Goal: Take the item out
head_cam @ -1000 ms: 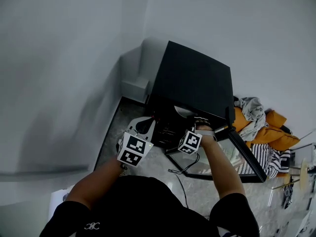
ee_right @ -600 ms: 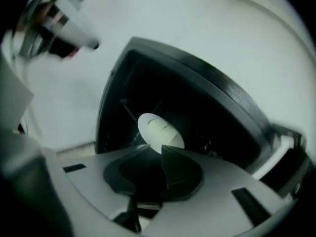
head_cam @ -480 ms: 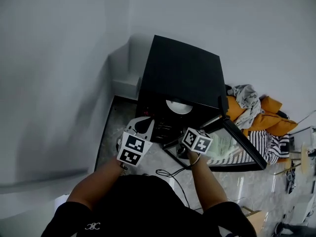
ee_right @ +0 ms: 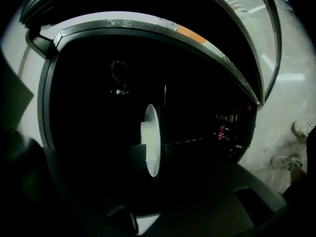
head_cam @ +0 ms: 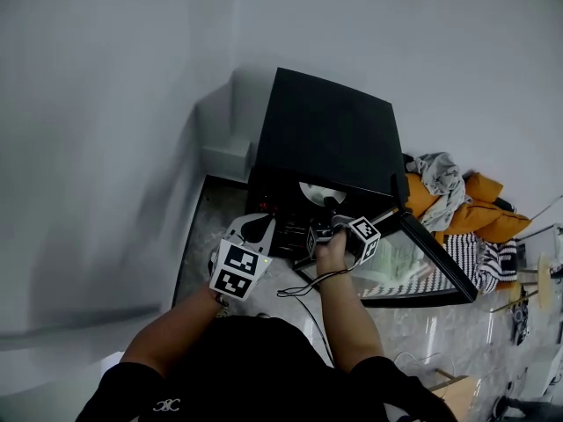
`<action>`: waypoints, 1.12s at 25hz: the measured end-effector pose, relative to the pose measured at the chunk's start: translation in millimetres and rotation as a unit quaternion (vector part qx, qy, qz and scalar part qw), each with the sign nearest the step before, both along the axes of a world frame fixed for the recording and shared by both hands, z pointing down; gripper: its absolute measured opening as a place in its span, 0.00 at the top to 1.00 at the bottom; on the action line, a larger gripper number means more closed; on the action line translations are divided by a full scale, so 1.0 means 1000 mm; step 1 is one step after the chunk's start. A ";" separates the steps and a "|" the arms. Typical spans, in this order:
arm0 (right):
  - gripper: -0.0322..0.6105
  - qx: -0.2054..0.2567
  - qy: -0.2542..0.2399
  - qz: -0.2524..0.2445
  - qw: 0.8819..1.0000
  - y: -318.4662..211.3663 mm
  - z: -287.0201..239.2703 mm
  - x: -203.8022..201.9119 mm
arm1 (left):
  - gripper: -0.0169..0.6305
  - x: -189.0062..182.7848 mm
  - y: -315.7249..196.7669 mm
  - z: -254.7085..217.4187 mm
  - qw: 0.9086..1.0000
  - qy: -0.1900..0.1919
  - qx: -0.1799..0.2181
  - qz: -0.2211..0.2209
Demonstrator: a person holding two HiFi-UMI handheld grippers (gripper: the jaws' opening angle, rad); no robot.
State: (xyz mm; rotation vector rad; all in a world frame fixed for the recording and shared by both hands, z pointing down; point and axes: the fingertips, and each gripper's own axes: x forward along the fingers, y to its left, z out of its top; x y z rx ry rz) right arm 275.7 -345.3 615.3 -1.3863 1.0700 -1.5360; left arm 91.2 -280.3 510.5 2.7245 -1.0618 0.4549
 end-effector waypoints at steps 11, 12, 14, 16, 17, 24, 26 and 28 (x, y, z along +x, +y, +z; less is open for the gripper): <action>0.91 0.035 0.006 -0.042 0.998 -0.004 -0.007 -0.012 | 0.97 -0.009 -0.003 -0.002 1.000 0.007 -0.004 -0.004; 0.91 0.042 0.011 -0.050 0.998 -0.001 -0.007 -0.014 | 0.97 -0.008 -0.003 -0.003 1.000 0.007 -0.003 -0.003; 0.91 0.059 0.013 -0.065 0.996 0.008 -0.012 -0.019 | 0.97 -0.007 -0.004 -0.003 1.000 0.008 -0.001 -0.001; 0.91 0.071 0.015 -0.078 0.994 0.020 -0.017 -0.024 | 0.97 -0.005 -0.005 -0.004 1.000 0.008 0.000 0.000; 0.91 0.074 0.017 -0.082 0.994 0.026 -0.020 -0.025 | 0.97 -0.005 -0.006 -0.004 1.000 0.008 0.001 0.001; 0.92 0.106 0.008 -0.099 0.989 0.077 -0.043 -0.029 | 0.97 -0.005 -0.016 0.002 1.000 0.011 0.005 -0.006; 0.92 0.107 0.005 -0.099 0.989 0.094 -0.045 -0.028 | 0.97 -0.004 -0.017 0.004 1.000 0.013 0.001 -0.006; 0.92 0.107 -0.001 -0.095 0.990 0.111 -0.049 -0.027 | 0.97 -0.002 -0.016 0.003 1.000 0.014 -0.001 -0.002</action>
